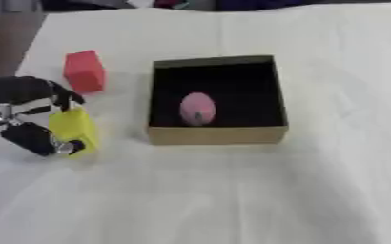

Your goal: Pick up objects on the table and place them in the box.

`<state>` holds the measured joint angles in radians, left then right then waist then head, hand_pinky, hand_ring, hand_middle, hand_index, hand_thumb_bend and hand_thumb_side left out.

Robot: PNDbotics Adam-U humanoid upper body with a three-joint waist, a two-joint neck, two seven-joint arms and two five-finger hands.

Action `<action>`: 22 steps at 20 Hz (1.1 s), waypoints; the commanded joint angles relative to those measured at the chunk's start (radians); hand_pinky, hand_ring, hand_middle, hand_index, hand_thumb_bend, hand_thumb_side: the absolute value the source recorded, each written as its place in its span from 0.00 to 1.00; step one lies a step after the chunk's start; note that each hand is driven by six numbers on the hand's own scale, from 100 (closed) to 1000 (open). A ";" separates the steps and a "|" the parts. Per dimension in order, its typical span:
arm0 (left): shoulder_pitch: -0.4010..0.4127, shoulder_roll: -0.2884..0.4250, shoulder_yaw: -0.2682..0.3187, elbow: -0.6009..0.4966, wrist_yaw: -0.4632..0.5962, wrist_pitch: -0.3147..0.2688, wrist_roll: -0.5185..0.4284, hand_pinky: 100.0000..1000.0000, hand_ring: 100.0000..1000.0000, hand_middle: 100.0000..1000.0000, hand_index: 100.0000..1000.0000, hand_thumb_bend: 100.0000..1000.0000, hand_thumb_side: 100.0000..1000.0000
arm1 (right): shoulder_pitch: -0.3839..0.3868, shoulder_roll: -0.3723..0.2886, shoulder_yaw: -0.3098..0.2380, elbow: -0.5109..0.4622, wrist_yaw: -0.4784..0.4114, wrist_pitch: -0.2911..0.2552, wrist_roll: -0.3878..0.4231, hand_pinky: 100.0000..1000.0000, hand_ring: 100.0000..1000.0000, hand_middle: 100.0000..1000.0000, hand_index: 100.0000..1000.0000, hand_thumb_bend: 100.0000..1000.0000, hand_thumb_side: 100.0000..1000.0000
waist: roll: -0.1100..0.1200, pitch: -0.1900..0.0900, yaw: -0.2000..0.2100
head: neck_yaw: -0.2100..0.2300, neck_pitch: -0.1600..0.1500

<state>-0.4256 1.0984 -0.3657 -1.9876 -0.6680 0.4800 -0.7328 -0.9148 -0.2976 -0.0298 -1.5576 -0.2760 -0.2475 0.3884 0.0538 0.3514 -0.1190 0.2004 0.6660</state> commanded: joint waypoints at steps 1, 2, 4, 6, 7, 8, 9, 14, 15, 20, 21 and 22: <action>-0.012 0.019 0.008 -0.012 -0.011 0.008 -0.020 0.63 0.74 0.64 0.91 0.15 0.34 | -0.012 -0.016 -0.002 -0.014 -0.007 0.002 0.002 0.97 0.84 0.60 0.70 0.00 0.75 | 0.001 -0.025 0.001 | 0.002 -0.011; -0.010 0.021 0.007 -0.012 -0.015 0.005 -0.024 0.62 0.74 0.64 0.91 0.13 0.32 | -0.012 -0.015 -0.001 -0.015 -0.008 0.002 0.002 0.97 0.84 0.60 0.70 0.00 0.75 | 0.002 -0.025 0.000 | 0.002 -0.012; -0.007 0.022 0.004 -0.012 -0.026 0.001 -0.031 0.59 0.71 0.63 0.90 0.08 0.26 | -0.011 -0.014 -0.001 -0.017 -0.009 0.003 0.003 0.97 0.84 0.59 0.70 0.00 0.75 | 0.002 -0.026 -0.001 | 0.002 -0.012; -0.004 0.023 0.003 -0.012 -0.038 0.000 -0.033 0.57 0.69 0.60 0.88 0.05 0.24 | -0.010 -0.012 -0.001 -0.020 -0.011 0.004 0.003 0.97 0.84 0.59 0.70 0.00 0.75 | 0.002 -0.027 -0.002 | 0.002 -0.013; -0.004 0.023 0.002 -0.012 -0.043 0.001 -0.032 0.54 0.67 0.58 0.86 0.03 0.23 | -0.009 -0.012 -0.001 -0.021 -0.011 0.004 0.002 0.97 0.84 0.59 0.70 0.00 0.75 | 0.002 -0.027 -0.002 | 0.002 -0.013; -0.004 0.023 0.001 -0.012 -0.046 0.002 -0.029 0.52 0.65 0.57 0.85 0.02 0.22 | -0.009 -0.012 -0.001 -0.021 -0.012 0.005 0.002 0.97 0.84 0.59 0.69 0.00 0.75 | 0.002 -0.027 -0.002 | 0.002 -0.013; -0.005 0.022 0.000 -0.012 -0.048 0.003 -0.026 0.50 0.63 0.55 0.84 0.02 0.21 | -0.008 -0.011 -0.002 -0.022 -0.012 0.005 0.001 0.97 0.84 0.59 0.69 0.00 0.75 | 0.002 -0.027 -0.002 | 0.002 -0.013; -0.006 0.020 -0.005 -0.012 -0.050 0.009 -0.020 0.43 0.57 0.49 0.80 0.03 0.24 | -0.007 -0.010 -0.002 -0.025 -0.011 0.007 -0.001 0.97 0.84 0.59 0.69 0.00 0.75 | 0.002 -0.027 -0.001 | 0.002 -0.015; -0.006 0.020 -0.005 -0.012 -0.051 0.011 -0.020 0.39 0.54 0.46 0.78 0.02 0.25 | -0.007 -0.010 -0.002 -0.025 -0.011 0.008 -0.001 0.97 0.84 0.59 0.69 0.00 0.75 | 0.002 -0.027 -0.001 | 0.002 -0.015; -0.006 0.021 -0.003 -0.012 -0.069 0.020 -0.010 0.31 0.45 0.38 0.74 0.03 0.23 | -0.004 -0.008 -0.002 -0.027 -0.010 0.010 0.000 0.97 0.84 0.59 0.69 0.00 0.75 | 0.001 -0.028 0.003 | 0.001 -0.016; -0.006 0.021 -0.003 -0.012 -0.073 0.021 -0.006 0.30 0.44 0.37 0.73 0.03 0.22 | -0.003 -0.007 -0.001 -0.028 -0.010 0.010 0.000 0.97 0.84 0.59 0.69 0.00 0.75 | 0.001 -0.029 0.004 | 0.001 -0.016; -0.007 0.021 -0.002 -0.012 -0.076 0.022 -0.002 0.30 0.42 0.37 0.73 0.02 0.21 | -0.002 -0.006 -0.002 -0.029 -0.010 0.011 0.000 0.97 0.84 0.59 0.69 0.00 0.75 | 0.001 -0.029 0.004 | 0.001 -0.017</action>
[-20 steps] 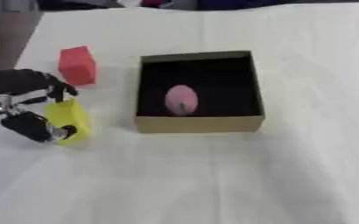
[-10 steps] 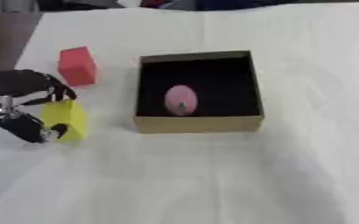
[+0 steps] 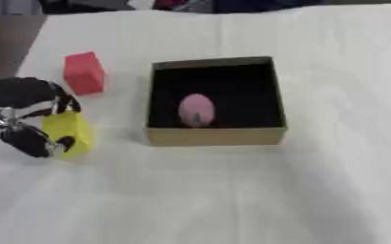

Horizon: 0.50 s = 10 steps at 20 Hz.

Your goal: Pick up objects on the table and place them in the box.

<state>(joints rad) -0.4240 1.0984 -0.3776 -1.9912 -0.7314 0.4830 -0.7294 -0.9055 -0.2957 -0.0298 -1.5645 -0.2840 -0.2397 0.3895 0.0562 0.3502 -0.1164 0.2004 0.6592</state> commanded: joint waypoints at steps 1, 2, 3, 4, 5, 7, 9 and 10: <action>-0.009 0.021 0.011 -0.009 -0.016 0.018 -0.001 0.29 0.41 0.37 0.73 0.02 0.20 | -0.010 -0.008 -0.002 -0.023 -0.001 0.004 -0.001 0.97 0.84 0.59 0.69 0.00 0.75 | -0.001 -0.029 0.003 | 0.000 -0.010; -0.010 0.021 0.012 -0.009 -0.018 0.017 0.003 0.29 0.41 0.37 0.73 0.01 0.19 | -0.009 -0.007 -0.001 -0.024 -0.001 0.005 0.000 0.97 0.84 0.59 0.69 0.00 0.75 | -0.001 -0.030 0.004 | 0.000 -0.009; -0.011 0.021 0.013 -0.009 -0.020 0.015 0.008 0.29 0.41 0.36 0.73 0.00 0.18 | -0.007 -0.007 -0.001 -0.025 0.000 0.006 0.001 0.97 0.84 0.59 0.69 0.00 0.75 | -0.001 -0.031 0.005 | 0.000 -0.009; -0.012 0.020 0.014 -0.009 -0.020 0.012 0.011 0.28 0.40 0.36 0.73 0.00 0.17 | -0.006 -0.006 -0.001 -0.026 0.000 0.007 0.001 0.97 0.84 0.59 0.69 0.00 0.75 | -0.001 -0.032 0.006 | -0.001 -0.008; -0.014 0.020 0.015 -0.009 -0.019 0.010 0.015 0.28 0.39 0.36 0.72 0.00 0.16 | -0.004 -0.005 -0.002 -0.028 -0.001 0.008 0.000 0.97 0.84 0.59 0.69 0.00 0.75 | 0.000 -0.033 0.006 | -0.001 -0.008; -0.017 0.021 0.020 -0.009 -0.015 0.002 0.022 0.27 0.39 0.35 0.72 0.00 0.15 | 0.000 -0.003 -0.003 -0.031 -0.002 0.010 -0.002 0.97 0.84 0.59 0.69 0.00 0.75 | 0.001 -0.036 0.008 | -0.002 -0.006; -0.024 0.022 0.025 -0.009 -0.006 -0.005 0.030 0.27 0.39 0.35 0.72 0.00 0.15 | 0.005 -0.001 -0.003 -0.035 -0.002 0.012 -0.005 0.97 0.84 0.59 0.69 0.00 0.74 | 0.002 -0.040 0.011 | -0.003 -0.004; -0.031 0.022 0.028 -0.009 0.000 -0.011 0.035 0.27 0.39 0.35 0.72 0.00 0.16 | 0.008 0.000 -0.003 -0.037 -0.002 0.014 -0.007 0.97 0.84 0.59 0.69 0.00 0.74 | 0.003 -0.043 0.012 | -0.003 -0.001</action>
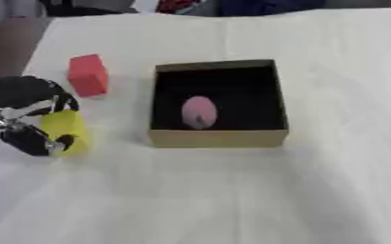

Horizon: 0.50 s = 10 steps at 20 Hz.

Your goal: Pick up objects on the table and place them in the box.

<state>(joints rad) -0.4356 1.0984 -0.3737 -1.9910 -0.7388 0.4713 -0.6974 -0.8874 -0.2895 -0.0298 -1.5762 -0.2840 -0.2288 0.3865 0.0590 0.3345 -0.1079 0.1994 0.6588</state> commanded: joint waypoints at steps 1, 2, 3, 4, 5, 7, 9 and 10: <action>-0.026 0.021 0.026 -0.009 0.014 -0.005 0.006 0.27 0.38 0.35 0.72 0.00 0.16 | -0.007 -0.005 -0.003 -0.028 -0.002 0.004 -0.006 0.97 0.84 0.59 0.69 0.00 0.74 | 0.001 -0.030 0.004 | -0.002 0.001; -0.036 0.021 0.027 -0.009 0.023 -0.012 0.009 0.27 0.38 0.35 0.72 0.00 0.16 | -0.005 -0.003 -0.003 -0.030 -0.002 0.006 -0.007 0.97 0.84 0.59 0.69 0.00 0.74 | 0.003 -0.032 0.005 | -0.003 0.005; -0.047 0.020 0.028 -0.009 0.032 -0.018 0.010 0.26 0.38 0.35 0.72 0.00 0.16 | -0.002 -0.002 -0.003 -0.032 -0.002 0.007 -0.008 0.97 0.84 0.59 0.69 0.00 0.74 | 0.003 -0.035 0.005 | -0.004 0.008; -0.063 0.018 0.029 -0.009 0.042 -0.026 0.011 0.26 0.38 0.35 0.72 0.00 0.17 | 0.000 -0.001 -0.002 -0.034 -0.002 0.009 -0.010 0.97 0.84 0.59 0.69 0.00 0.74 | 0.005 -0.038 0.005 | -0.005 0.014; -0.081 0.014 0.029 -0.009 0.053 -0.033 0.011 0.26 0.38 0.35 0.72 0.00 0.17 | 0.002 0.000 -0.002 -0.036 -0.001 0.010 -0.011 0.97 0.84 0.59 0.69 0.00 0.74 | 0.006 -0.041 0.004 | -0.006 0.018; -0.130 0.003 0.028 -0.009 0.075 -0.049 0.009 0.25 0.37 0.34 0.72 0.00 0.17 | 0.007 0.003 -0.001 -0.040 0.000 0.013 -0.014 0.97 0.84 0.59 0.69 0.00 0.74 | 0.010 -0.045 0.001 | -0.009 0.026; -0.185 -0.017 0.024 -0.009 0.095 -0.063 0.001 0.24 0.37 0.34 0.71 0.00 0.18 | 0.011 0.005 0.001 -0.042 0.000 0.016 -0.016 0.97 0.84 0.59 0.69 0.00 0.74 | 0.013 -0.049 0.000 | -0.011 0.033; -0.217 -0.032 0.021 -0.009 0.105 -0.068 -0.005 0.24 0.36 0.34 0.71 0.00 0.19 | 0.013 0.006 0.001 -0.044 0.000 0.018 -0.017 0.97 0.84 0.59 0.69 0.00 0.74 | 0.014 -0.051 0.000 | -0.012 0.036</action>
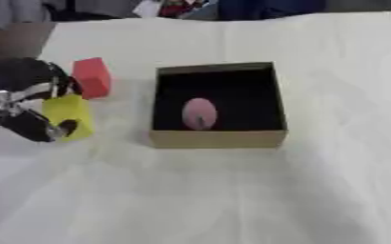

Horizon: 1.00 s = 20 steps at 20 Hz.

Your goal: Pick up objects on the table and place them in the box.

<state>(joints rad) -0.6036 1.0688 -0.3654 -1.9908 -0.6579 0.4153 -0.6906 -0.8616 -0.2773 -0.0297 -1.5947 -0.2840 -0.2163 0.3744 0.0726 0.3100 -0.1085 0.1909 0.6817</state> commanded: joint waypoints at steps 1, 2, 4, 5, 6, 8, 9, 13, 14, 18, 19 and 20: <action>-0.082 -0.017 0.009 -0.009 0.033 -0.015 -0.020 0.24 0.36 0.34 0.71 0.00 0.19 | -0.011 -0.005 0.002 -0.026 0.000 0.008 -0.005 0.97 0.84 0.59 0.69 0.00 0.74 | 0.002 -0.028 0.000 | -0.004 0.015; -0.112 -0.032 0.006 -0.009 0.040 -0.017 -0.030 0.24 0.36 0.33 0.71 0.00 0.19 | -0.010 -0.004 0.003 -0.027 0.001 0.009 -0.005 0.97 0.84 0.59 0.69 0.00 0.74 | 0.002 -0.029 -0.001 | -0.004 0.016; -0.174 -0.068 -0.002 -0.009 0.048 -0.018 -0.051 0.23 0.36 0.33 0.71 0.00 0.20 | -0.009 -0.002 0.004 -0.029 0.001 0.011 -0.004 0.97 0.84 0.59 0.68 0.00 0.74 | 0.004 -0.032 -0.004 | -0.003 0.018; -0.204 -0.089 -0.005 -0.009 0.050 -0.016 -0.063 0.23 0.36 0.33 0.71 0.00 0.20 | -0.008 -0.002 0.005 -0.030 0.001 0.012 -0.005 0.97 0.84 0.59 0.68 0.00 0.74 | 0.005 -0.032 -0.006 | -0.003 0.018; -0.230 -0.107 -0.009 -0.009 0.051 -0.013 -0.074 0.23 0.35 0.33 0.71 0.00 0.20 | -0.008 -0.001 0.005 -0.030 0.002 0.012 -0.005 0.97 0.84 0.59 0.68 0.00 0.74 | 0.006 -0.033 -0.008 | -0.003 0.018; -0.280 -0.145 -0.016 -0.009 0.047 -0.006 -0.096 0.22 0.35 0.33 0.71 0.00 0.21 | -0.008 0.001 0.006 -0.031 0.002 0.014 -0.005 0.97 0.84 0.59 0.68 0.00 0.74 | 0.007 -0.032 -0.013 | -0.002 0.015; -0.303 -0.165 -0.019 -0.009 0.046 -0.001 -0.106 0.22 0.35 0.33 0.71 0.00 0.21 | -0.009 0.003 0.007 -0.032 0.002 0.014 -0.005 0.97 0.84 0.59 0.68 0.00 0.74 | 0.008 -0.032 -0.016 | -0.001 0.014; -0.382 -0.237 -0.030 -0.009 0.032 0.013 -0.136 0.22 0.34 0.32 0.71 0.00 0.23 | -0.012 0.010 0.009 -0.036 0.003 0.019 -0.004 0.98 0.84 0.59 0.68 0.00 0.74 | 0.013 -0.028 -0.027 | 0.005 0.007; -0.395 -0.252 -0.031 -0.009 0.026 0.018 -0.140 0.21 0.34 0.32 0.71 0.00 0.23 | -0.013 0.012 0.010 -0.037 0.004 0.021 -0.003 0.98 0.84 0.59 0.68 0.00 0.74 | 0.014 -0.026 -0.030 | 0.007 0.005; -0.435 -0.305 -0.040 -0.009 0.001 0.044 -0.152 0.21 0.34 0.32 0.71 0.00 0.24 | -0.022 0.015 0.012 -0.040 0.005 0.025 0.000 0.98 0.84 0.58 0.68 0.00 0.74 | 0.017 -0.015 -0.042 | 0.013 -0.008; -0.443 -0.318 -0.045 -0.009 -0.004 0.051 -0.155 0.21 0.34 0.32 0.71 0.00 0.24 | -0.024 0.016 0.013 -0.041 0.005 0.025 0.000 0.98 0.84 0.58 0.68 0.00 0.74 | 0.017 -0.012 -0.045 | 0.016 -0.012; -0.449 -0.328 -0.050 -0.009 -0.008 0.058 -0.158 0.21 0.34 0.32 0.71 0.00 0.25 | -0.027 0.017 0.013 -0.041 0.004 0.026 0.001 0.98 0.84 0.58 0.68 0.00 0.74 | 0.018 -0.009 -0.049 | 0.019 -0.015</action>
<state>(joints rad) -1.0310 0.7402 -0.4192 -1.9908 -0.6566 0.4153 -0.7985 -0.8660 -0.2532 -0.0173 -1.6087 -0.2836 -0.1936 0.3757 0.0935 0.3208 -0.1583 0.2038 0.6785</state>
